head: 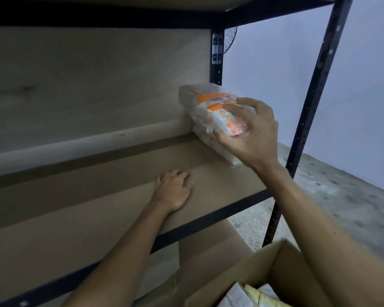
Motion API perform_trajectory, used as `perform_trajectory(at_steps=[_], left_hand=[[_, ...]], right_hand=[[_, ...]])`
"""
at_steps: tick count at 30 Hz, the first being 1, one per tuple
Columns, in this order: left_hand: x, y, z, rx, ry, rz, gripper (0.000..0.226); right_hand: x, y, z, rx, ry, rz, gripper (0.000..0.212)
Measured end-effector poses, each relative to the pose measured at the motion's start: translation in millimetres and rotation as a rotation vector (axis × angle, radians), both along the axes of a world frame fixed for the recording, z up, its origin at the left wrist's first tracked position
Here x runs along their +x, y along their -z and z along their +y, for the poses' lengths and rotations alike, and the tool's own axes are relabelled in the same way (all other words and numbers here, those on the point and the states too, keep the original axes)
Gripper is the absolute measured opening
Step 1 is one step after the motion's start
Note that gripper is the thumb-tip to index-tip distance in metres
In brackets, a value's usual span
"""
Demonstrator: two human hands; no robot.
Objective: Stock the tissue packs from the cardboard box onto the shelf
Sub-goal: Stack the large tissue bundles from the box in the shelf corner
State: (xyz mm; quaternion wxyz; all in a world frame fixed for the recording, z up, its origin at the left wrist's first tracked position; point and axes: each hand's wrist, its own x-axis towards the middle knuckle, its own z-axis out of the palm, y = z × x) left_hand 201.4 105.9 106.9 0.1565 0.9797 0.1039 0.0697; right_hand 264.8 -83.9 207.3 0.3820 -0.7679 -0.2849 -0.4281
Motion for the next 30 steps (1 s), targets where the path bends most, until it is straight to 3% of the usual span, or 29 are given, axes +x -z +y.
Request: perform_trajectory(at_steps=[12, 23, 30], left_hand=[[17, 6, 3, 0.049, -0.009, -0.039, 0.05], [20, 11, 6, 0.04, -0.018, -0.071, 0.048], [22, 12, 7, 0.043, -0.017, -0.074, 0.048]], right_hand=[[100, -11, -20, 0.013, -0.018, 0.199, 0.05], [151, -11, -3, -0.181, 0.02, 0.242, 0.051], [148, -5, -6, -0.108, 0.03, 0.184, 0.047]])
